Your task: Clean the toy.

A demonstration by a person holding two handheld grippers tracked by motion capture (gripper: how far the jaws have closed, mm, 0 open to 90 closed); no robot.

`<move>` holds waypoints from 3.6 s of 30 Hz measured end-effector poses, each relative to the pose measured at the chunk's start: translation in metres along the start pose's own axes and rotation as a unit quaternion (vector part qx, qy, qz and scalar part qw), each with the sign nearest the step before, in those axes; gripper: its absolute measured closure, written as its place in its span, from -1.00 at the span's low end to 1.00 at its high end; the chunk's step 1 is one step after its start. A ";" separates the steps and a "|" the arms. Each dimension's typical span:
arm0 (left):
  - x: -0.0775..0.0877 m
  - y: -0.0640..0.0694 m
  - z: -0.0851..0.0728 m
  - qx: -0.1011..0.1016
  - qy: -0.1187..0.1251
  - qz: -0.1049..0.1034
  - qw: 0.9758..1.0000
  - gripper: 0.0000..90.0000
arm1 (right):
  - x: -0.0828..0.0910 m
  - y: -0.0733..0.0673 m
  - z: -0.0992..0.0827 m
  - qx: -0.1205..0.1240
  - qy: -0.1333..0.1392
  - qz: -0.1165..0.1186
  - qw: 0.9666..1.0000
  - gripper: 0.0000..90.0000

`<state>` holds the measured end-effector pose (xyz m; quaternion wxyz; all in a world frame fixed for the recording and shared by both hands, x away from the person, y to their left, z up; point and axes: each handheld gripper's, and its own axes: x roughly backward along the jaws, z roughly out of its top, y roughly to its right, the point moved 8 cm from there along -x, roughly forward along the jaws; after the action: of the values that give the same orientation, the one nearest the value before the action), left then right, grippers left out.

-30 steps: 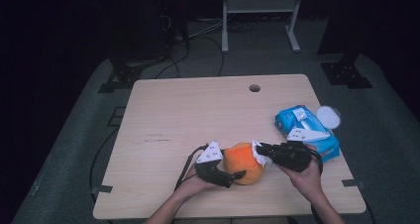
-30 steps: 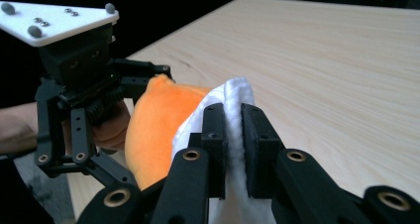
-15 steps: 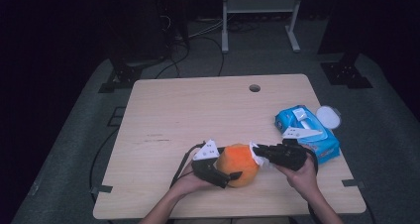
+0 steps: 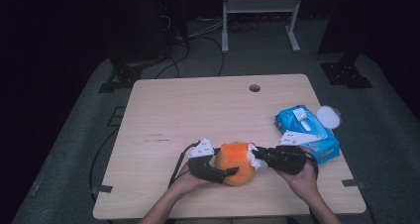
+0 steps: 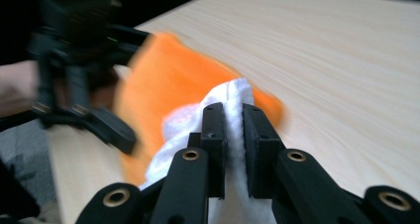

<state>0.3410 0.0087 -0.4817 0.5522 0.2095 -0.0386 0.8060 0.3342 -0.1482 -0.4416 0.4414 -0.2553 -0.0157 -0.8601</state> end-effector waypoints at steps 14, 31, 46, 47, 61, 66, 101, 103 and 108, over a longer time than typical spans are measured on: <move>-0.002 0.001 0.000 0.017 0.008 0.016 1.000 -0.63 | -0.007 -0.031 0.005 0.025 0.009 0.034 0.999 0.79; -0.007 0.018 -0.004 -0.031 0.005 0.030 0.999 -0.64 | -0.009 -0.052 0.011 0.038 0.012 0.059 0.997 0.79; -0.004 0.031 -0.003 -0.078 -0.014 0.001 0.997 -0.79 | 0.004 0.001 -0.002 -0.012 0.005 0.007 1.000 0.79; -0.001 0.028 0.000 -0.061 -0.008 -0.007 0.998 -0.79 | 0.004 0.000 -0.002 -0.010 0.003 0.010 1.000 0.79; -0.012 0.045 -0.009 -0.146 -0.024 0.029 0.989 -0.71 | 0.003 -0.037 0.013 0.038 0.012 0.029 0.999 0.81; -0.012 0.052 -0.008 -0.151 -0.014 -0.003 0.988 -0.70 | 0.009 0.003 -0.002 -0.007 -0.005 -0.004 1.000 0.81; -0.017 0.058 -0.014 -0.195 -0.018 0.005 0.981 -0.70 | 0.010 -0.008 0.001 -0.034 -0.002 0.047 0.998 0.83; -0.017 0.060 -0.014 -0.200 -0.018 0.003 0.980 -0.70 | 0.008 -0.020 0.004 -0.022 -0.003 0.066 0.998 0.83; -0.009 0.058 -0.009 -0.214 -0.034 0.013 0.976 -0.76 | 0.005 -0.042 0.009 0.005 -0.004 0.095 0.995 0.83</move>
<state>0.2888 -0.0190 -0.4835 0.5723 0.1131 -0.2315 0.7786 0.3034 -0.1244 -0.4233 0.5226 -0.2572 0.0022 -0.8129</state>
